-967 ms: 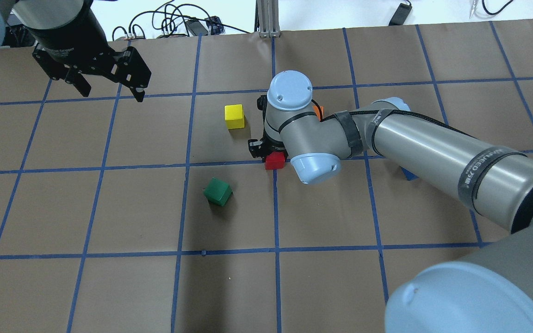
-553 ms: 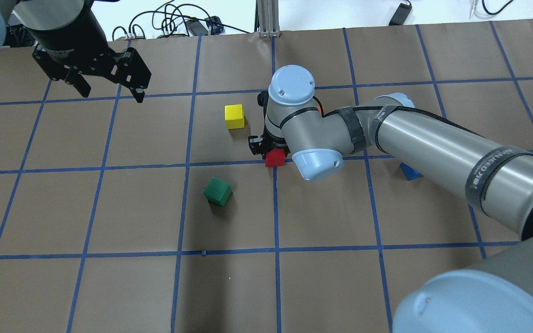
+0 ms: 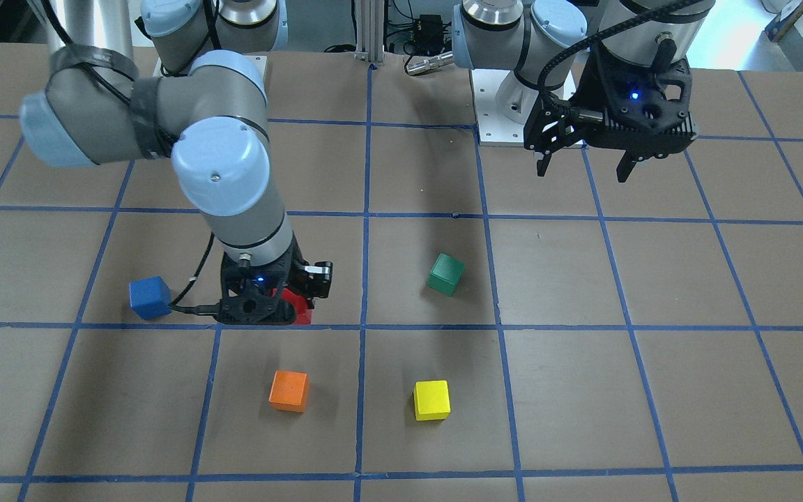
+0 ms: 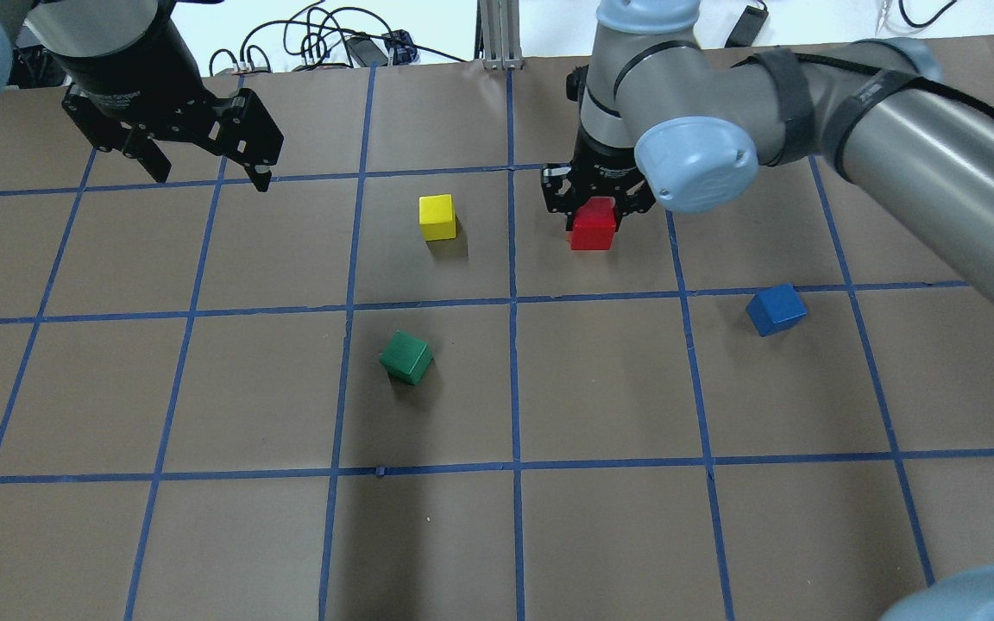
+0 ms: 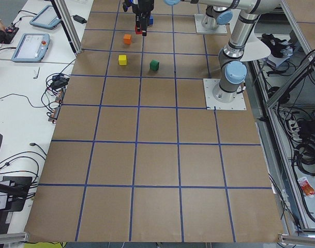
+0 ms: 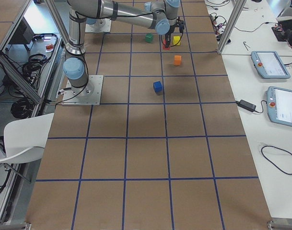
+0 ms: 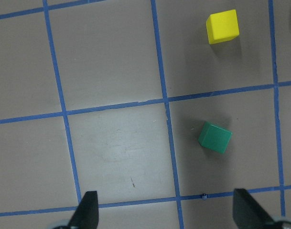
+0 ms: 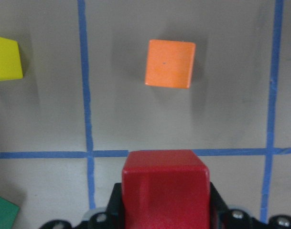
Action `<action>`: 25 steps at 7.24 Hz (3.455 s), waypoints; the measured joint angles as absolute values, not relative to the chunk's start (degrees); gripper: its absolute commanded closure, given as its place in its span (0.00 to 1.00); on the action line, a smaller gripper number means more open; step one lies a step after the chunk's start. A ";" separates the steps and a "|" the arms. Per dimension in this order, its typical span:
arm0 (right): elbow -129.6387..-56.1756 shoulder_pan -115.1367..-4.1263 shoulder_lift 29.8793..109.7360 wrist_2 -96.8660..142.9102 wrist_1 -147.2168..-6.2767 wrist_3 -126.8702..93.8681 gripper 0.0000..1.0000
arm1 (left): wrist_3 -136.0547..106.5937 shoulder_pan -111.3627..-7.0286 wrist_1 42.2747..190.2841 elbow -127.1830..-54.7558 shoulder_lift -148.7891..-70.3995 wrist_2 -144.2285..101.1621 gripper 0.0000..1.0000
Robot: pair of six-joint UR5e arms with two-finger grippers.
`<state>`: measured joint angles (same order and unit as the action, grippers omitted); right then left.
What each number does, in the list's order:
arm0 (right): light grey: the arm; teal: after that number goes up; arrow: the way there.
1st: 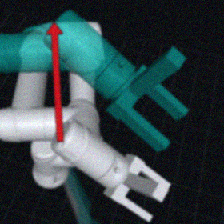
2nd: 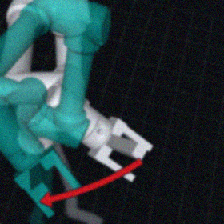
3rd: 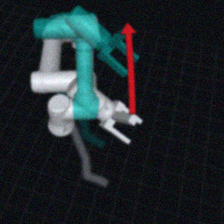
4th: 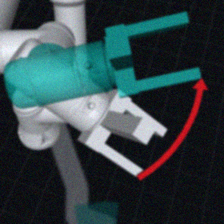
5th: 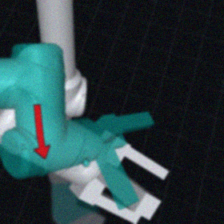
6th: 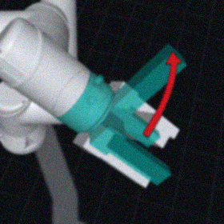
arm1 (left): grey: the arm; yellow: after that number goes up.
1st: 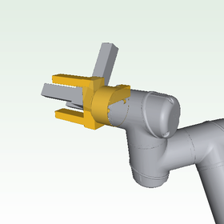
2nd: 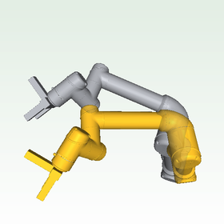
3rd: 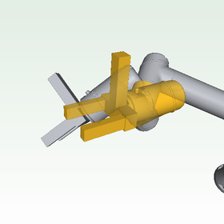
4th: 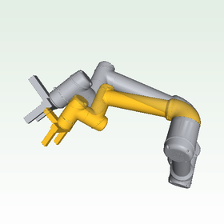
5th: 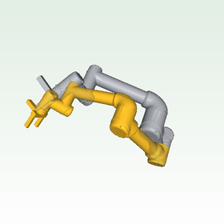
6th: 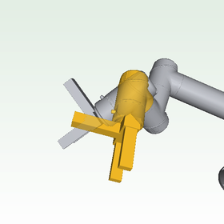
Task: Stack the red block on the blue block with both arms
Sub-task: 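Lift the red cube and carry it above the blue cube, then lower the red cube onto the blue cube with the right gripper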
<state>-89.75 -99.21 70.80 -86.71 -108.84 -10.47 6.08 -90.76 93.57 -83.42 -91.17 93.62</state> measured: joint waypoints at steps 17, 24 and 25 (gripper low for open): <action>-111.26 -76.59 77.96 -89.47 -119.46 26.39 1.00 | 5.98 -90.88 93.69 -83.64 -90.79 93.68 0.00; -114.01 -76.55 77.96 -89.75 -124.73 26.34 0.12 | 5.98 -90.88 93.69 -83.65 -90.76 93.61 0.00; -114.11 -76.55 77.93 -89.80 -124.96 26.31 0.02 | 5.98 -90.88 93.69 -83.65 -90.76 93.62 0.00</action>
